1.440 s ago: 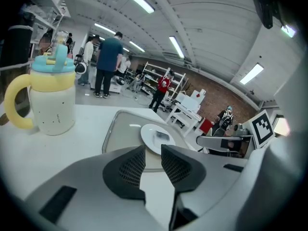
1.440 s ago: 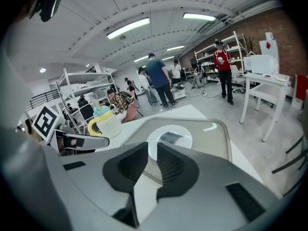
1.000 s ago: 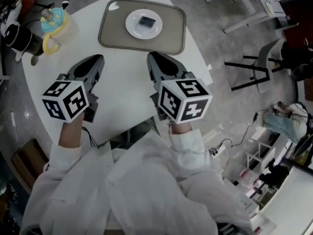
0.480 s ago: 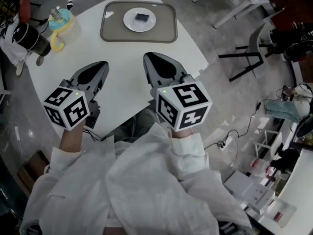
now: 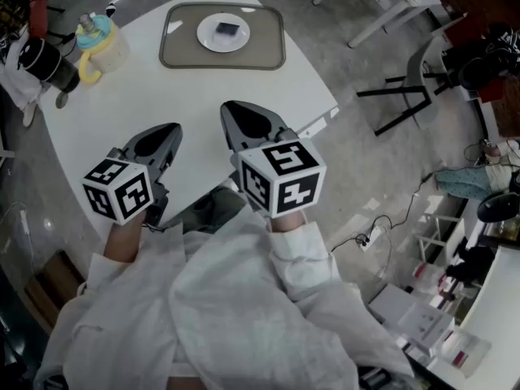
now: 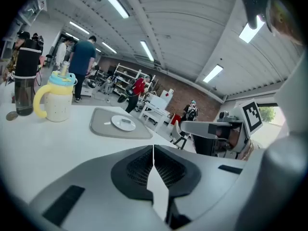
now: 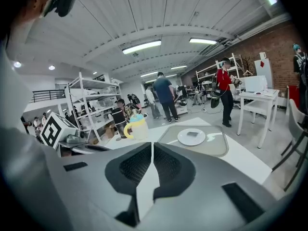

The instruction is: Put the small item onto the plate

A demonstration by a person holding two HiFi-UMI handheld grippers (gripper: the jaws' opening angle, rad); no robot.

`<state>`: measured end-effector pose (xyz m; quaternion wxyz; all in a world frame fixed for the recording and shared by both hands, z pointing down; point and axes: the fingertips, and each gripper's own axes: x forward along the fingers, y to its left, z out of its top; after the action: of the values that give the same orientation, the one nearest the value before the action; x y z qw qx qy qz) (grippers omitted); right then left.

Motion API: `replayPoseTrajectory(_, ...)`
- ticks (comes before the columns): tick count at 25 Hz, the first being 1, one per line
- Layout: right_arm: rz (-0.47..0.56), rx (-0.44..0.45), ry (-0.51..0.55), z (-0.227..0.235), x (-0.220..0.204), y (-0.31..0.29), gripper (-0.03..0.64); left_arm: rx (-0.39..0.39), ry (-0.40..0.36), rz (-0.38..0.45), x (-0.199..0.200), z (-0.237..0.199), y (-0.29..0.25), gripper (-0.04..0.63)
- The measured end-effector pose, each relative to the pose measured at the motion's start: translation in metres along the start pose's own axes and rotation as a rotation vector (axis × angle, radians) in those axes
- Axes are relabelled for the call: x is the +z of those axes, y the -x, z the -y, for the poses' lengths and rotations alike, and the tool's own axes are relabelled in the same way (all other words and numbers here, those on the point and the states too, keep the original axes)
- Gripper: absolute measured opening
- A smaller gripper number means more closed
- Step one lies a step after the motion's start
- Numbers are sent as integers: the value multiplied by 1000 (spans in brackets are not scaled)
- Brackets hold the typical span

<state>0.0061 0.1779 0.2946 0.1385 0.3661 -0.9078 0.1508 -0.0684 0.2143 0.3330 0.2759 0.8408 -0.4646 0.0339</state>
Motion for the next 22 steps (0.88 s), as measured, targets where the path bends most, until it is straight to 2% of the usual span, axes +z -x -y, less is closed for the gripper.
replayPoseTrajectory(10,-9,75,35,-9,-3,5,25,1,-10,17,8,30,-11,15)
replayPoseTrajectory(15,20,89,45,-5,3,9,17,6,-19,31,15,37,-17,14)
replayPoseTrajectory(22,2,107,30,-5,-9,12,15,19,-13,29,17,42,-19,14)
